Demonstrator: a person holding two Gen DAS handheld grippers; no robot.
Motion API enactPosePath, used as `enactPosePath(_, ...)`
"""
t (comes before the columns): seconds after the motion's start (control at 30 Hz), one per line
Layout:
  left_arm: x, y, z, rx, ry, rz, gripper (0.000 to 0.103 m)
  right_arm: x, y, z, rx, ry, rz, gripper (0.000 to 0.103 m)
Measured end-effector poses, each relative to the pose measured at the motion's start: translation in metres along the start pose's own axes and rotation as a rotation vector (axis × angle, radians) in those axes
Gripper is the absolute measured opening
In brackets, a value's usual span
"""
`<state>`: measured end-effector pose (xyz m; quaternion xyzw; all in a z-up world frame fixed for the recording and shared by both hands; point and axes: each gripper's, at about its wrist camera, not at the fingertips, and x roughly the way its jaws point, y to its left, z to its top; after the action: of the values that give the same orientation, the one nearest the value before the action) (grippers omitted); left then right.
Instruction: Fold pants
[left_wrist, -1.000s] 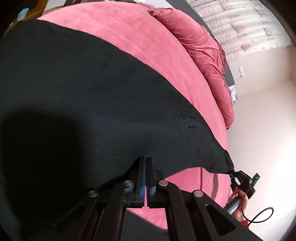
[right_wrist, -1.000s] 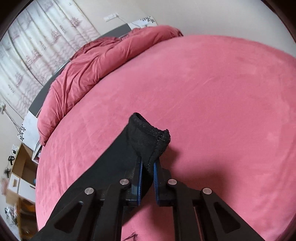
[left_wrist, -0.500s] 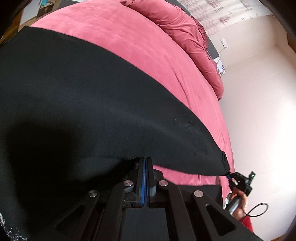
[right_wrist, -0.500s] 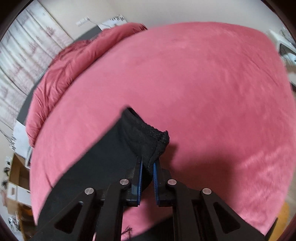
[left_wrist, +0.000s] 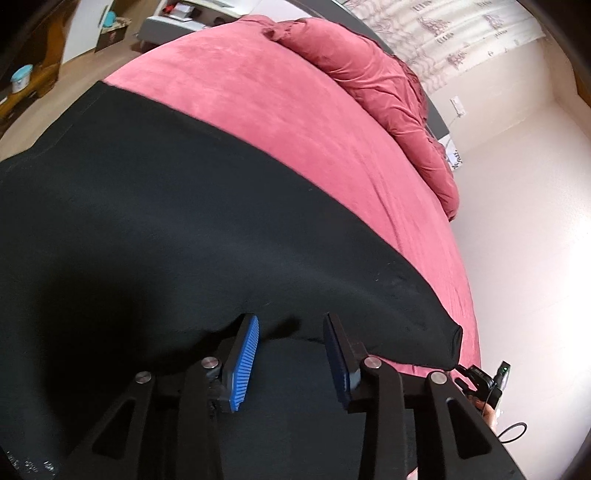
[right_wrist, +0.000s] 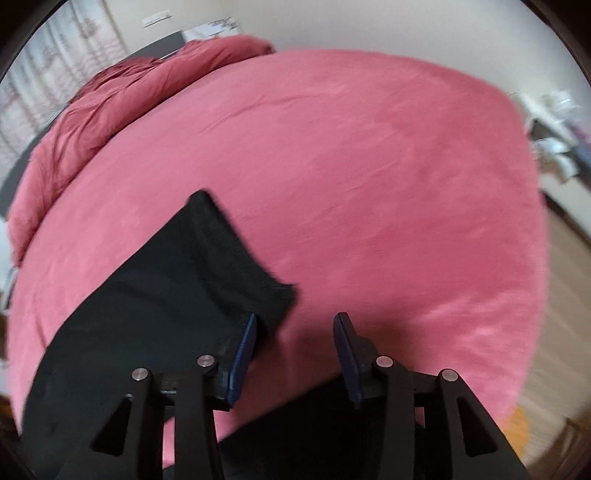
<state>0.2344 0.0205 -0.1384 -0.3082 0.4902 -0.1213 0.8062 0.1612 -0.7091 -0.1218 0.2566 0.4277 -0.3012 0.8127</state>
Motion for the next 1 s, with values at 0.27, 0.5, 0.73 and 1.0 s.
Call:
enactPosePath(0.27, -0.005, 0.007, 0.022, -0.015, 0.024, 0.023, 0.04, -0.041, 0.063, -0.015, -0.202, -0.007, 0.155, 0.052)
enactPosePath(0.5, 0.0, 0.005, 0.074, -0.082, 0.055, 0.063, 0.049, -0.037, 0.183, -0.042, -0.396, 0.17, 0.286, 0.066)
enactPosePath(0.73, 0.023, 0.018, 0.112, -0.205, 0.07, 0.08, 0.05, -0.027, 0.276, -0.062, -0.445, 0.285, 0.294, 0.066)
enactPosePath(1.0, 0.063, 0.026, 0.143, -0.323, 0.092, 0.192, 0.05, 0.009, 0.336, -0.061, -0.258, 0.406, 0.236, 0.069)
